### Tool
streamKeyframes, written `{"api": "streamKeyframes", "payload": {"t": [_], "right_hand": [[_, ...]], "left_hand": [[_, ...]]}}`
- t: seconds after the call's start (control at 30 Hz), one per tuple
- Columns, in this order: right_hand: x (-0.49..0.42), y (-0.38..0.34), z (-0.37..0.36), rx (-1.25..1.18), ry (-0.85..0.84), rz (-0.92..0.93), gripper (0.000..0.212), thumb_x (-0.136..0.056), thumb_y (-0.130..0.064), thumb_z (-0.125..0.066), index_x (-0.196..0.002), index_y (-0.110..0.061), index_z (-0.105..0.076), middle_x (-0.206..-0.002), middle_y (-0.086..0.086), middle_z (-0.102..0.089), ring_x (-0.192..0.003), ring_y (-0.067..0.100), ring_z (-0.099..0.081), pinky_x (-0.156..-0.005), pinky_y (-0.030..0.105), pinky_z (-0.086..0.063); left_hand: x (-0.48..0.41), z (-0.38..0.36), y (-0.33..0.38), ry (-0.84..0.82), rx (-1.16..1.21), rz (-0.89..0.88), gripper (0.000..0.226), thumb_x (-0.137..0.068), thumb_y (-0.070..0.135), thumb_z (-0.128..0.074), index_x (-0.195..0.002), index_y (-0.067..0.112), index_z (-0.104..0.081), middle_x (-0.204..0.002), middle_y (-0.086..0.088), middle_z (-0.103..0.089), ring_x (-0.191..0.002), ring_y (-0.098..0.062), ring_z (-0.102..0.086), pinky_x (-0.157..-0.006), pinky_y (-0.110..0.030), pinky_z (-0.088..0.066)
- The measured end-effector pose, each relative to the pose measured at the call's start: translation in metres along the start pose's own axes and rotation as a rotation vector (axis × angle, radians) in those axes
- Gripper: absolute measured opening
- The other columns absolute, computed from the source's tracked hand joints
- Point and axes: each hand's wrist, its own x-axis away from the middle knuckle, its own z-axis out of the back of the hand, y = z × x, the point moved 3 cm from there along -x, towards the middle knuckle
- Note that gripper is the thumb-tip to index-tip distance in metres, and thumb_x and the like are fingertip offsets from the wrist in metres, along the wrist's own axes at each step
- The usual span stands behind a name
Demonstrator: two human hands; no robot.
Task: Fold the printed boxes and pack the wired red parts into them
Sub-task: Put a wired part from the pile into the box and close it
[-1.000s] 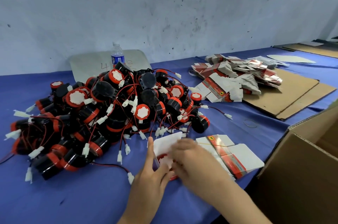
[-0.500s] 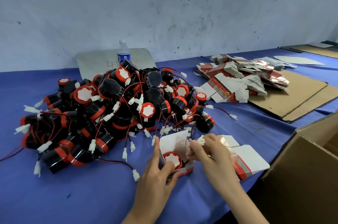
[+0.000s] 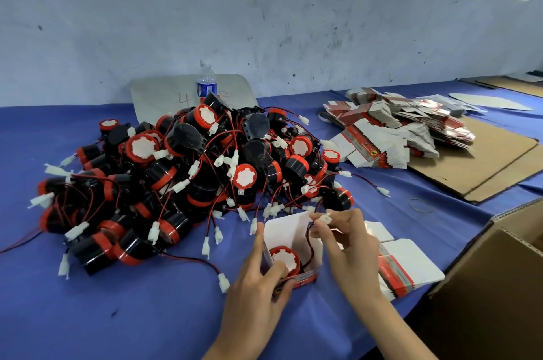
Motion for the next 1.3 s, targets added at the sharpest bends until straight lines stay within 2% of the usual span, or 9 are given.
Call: {"api": "streamKeyframes", "payload": {"t": [0.2, 0.43, 0.67, 0.73, 0.8, 0.87, 0.97, 1.1, 1.3], "right_hand": [[0.006, 0.008, -0.005, 0.168, -0.078, 0.173, 0.021, -0.086, -0.005, -0.068, -0.088, -0.023, -0.057, -0.088, -0.007, -0.061, -0.082, 0.004, -0.056, -0.070, 0.012, -0.044], [0.018, 0.011, -0.006, 0.681, -0.176, 0.508, 0.022, -0.087, -0.027, -0.050, -0.077, -0.016, -0.066, -0.072, -0.006, -0.061, -0.085, 0.018, -0.042, -0.075, 0.027, -0.033], [0.004, 0.000, -0.024, 0.955, -0.484, 0.258, 0.006, -0.072, -0.027, -0.077, -0.068, -0.030, -0.073, -0.067, -0.012, -0.066, -0.083, 0.019, -0.056, -0.082, 0.029, -0.028], [-0.001, -0.002, -0.031, 0.955, -0.505, 0.204, 0.003, -0.073, -0.024, -0.077, -0.074, -0.026, -0.075, -0.086, -0.005, -0.064, -0.091, 0.024, -0.054, -0.079, 0.032, -0.035], [-0.004, 0.004, -0.038, 0.947, -0.538, 0.153, 0.012, -0.082, -0.023, -0.067, -0.090, -0.020, -0.075, -0.111, 0.000, -0.051, -0.104, 0.027, -0.046, -0.079, 0.030, -0.035], [-0.001, 0.014, -0.040, 0.777, -0.555, 0.036, 0.019, -0.091, -0.016, -0.054, -0.100, -0.016, -0.070, -0.114, -0.003, -0.039, -0.105, 0.022, -0.041, -0.081, 0.020, -0.033], [0.006, 0.022, -0.034, 0.477, -0.306, -0.106, 0.013, -0.083, -0.001, -0.058, -0.090, -0.012, -0.059, -0.104, -0.009, -0.035, -0.085, 0.016, -0.050, -0.062, 0.014, -0.038], [0.022, 0.022, -0.028, 0.450, -0.177, -0.031, 0.023, -0.082, -0.007, -0.071, -0.101, -0.015, -0.062, -0.097, -0.006, -0.059, -0.084, 0.016, -0.060, -0.066, 0.025, -0.046], [0.038, 0.021, -0.019, 0.389, -0.198, 0.066, 0.022, -0.089, -0.024, -0.060, -0.100, -0.012, -0.074, -0.098, -0.002, -0.060, -0.087, 0.016, -0.058, -0.076, 0.022, -0.044]], "left_hand": [[-0.001, 0.002, 0.003, -0.009, 0.004, -0.007, 0.029, -0.063, 0.017, -0.090, -0.072, 0.019, -0.062, -0.152, -0.016, -0.035, -0.095, -0.020, -0.070, -0.047, -0.016, -0.044], [-0.002, 0.001, 0.005, -0.007, -0.049, 0.002, 0.029, -0.064, 0.024, -0.089, -0.070, 0.018, -0.061, -0.151, -0.017, -0.036, -0.095, -0.024, -0.070, -0.045, -0.017, -0.043], [-0.001, 0.001, 0.005, -0.003, 0.008, 0.000, 0.023, -0.069, 0.022, -0.086, -0.080, 0.018, -0.067, -0.153, -0.015, -0.032, -0.110, -0.025, -0.065, -0.047, -0.019, -0.049], [0.002, 0.002, 0.004, 0.037, 0.058, -0.026, 0.044, -0.073, 0.019, -0.083, -0.110, 0.030, -0.064, -0.156, -0.011, -0.026, -0.122, -0.025, -0.057, -0.057, -0.023, -0.056], [0.005, 0.002, 0.004, 0.098, 0.081, -0.013, 0.084, -0.079, 0.018, -0.078, -0.140, 0.051, -0.030, -0.159, 0.001, -0.018, -0.132, -0.017, -0.046, -0.071, -0.025, -0.056], [0.004, 0.004, 0.005, 0.137, 0.066, 0.004, 0.099, -0.074, 0.008, -0.082, -0.149, 0.036, -0.024, -0.151, 0.000, -0.035, -0.126, -0.017, -0.051, -0.078, -0.026, -0.055], [0.005, 0.000, 0.006, 0.122, -0.030, -0.054, 0.076, -0.060, -0.011, -0.086, -0.130, 0.001, -0.058, -0.131, -0.011, -0.059, -0.116, -0.029, -0.060, -0.088, -0.030, -0.052], [0.004, -0.005, 0.005, 0.061, -0.110, -0.111, 0.066, -0.048, -0.021, -0.084, -0.109, -0.001, -0.071, -0.117, -0.012, -0.068, -0.107, -0.031, -0.065, -0.078, -0.038, -0.057], [0.005, -0.001, 0.008, 0.037, -0.115, -0.091, 0.080, -0.048, -0.023, -0.081, -0.122, 0.002, -0.065, -0.125, -0.009, -0.064, -0.114, -0.029, -0.062, -0.083, -0.032, -0.055]]}}
